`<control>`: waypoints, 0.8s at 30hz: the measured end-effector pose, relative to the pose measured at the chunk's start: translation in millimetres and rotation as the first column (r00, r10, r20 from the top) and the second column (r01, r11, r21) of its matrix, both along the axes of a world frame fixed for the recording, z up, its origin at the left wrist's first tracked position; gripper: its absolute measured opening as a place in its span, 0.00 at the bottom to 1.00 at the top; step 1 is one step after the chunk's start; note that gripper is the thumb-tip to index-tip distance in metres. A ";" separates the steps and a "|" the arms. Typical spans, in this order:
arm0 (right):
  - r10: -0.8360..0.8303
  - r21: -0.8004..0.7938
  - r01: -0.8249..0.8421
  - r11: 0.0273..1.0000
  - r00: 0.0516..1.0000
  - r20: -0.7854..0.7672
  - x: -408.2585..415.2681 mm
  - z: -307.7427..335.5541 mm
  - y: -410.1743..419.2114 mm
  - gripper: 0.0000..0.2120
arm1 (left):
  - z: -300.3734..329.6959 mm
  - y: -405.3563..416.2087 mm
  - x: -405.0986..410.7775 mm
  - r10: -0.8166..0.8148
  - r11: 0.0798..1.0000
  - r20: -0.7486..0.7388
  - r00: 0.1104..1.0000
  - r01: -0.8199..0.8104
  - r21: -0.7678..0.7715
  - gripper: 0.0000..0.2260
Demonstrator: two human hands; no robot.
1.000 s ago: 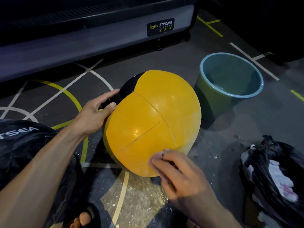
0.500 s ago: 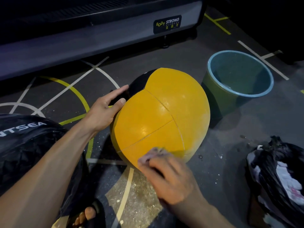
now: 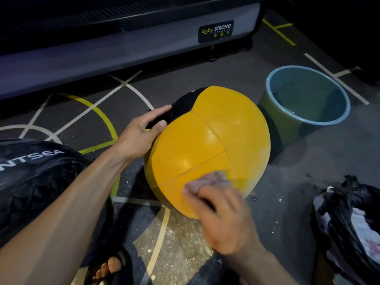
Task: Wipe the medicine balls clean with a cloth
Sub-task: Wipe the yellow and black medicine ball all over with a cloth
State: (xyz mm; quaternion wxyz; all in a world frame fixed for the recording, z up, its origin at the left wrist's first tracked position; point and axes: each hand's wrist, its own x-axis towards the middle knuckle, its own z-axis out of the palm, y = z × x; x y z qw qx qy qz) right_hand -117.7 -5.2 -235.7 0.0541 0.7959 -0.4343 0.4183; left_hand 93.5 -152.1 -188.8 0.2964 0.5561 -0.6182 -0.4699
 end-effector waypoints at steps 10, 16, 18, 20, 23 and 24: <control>-0.141 0.132 0.131 0.983 0.988 0.069 -39.0 33.5 -4.4 0.12 | 6.2 -1.7 4.3 -0.009 1.000 0.060 0.998 0.009 0.012 0.20; -0.076 0.195 0.064 0.979 0.996 0.055 -17.6 17.6 11.5 0.20 | 30.0 7.6 -8.5 0.105 0.975 0.198 0.975 -0.061 -0.214 0.18; -0.093 0.152 0.093 0.984 0.996 -0.002 -12.7 17.5 16.8 0.19 | 41.1 13.6 -16.9 0.055 0.956 0.268 0.962 0.027 -0.293 0.21; -0.104 0.098 0.107 0.989 0.994 -0.033 -3.5 20.6 19.6 0.16 | 46.8 21.6 -27.3 -0.068 0.945 0.379 0.923 0.181 -0.272 0.29; -0.051 0.044 0.055 0.997 0.993 -0.103 7.2 26.3 17.2 0.10 | 39.4 28.8 -31.1 -0.131 0.951 0.394 0.910 0.228 -0.210 0.34; -0.007 0.054 0.013 0.998 0.993 -0.120 3.3 30.6 12.5 0.10 | 37.3 28.7 -28.7 -0.125 0.953 0.383 0.915 0.217 -0.209 0.34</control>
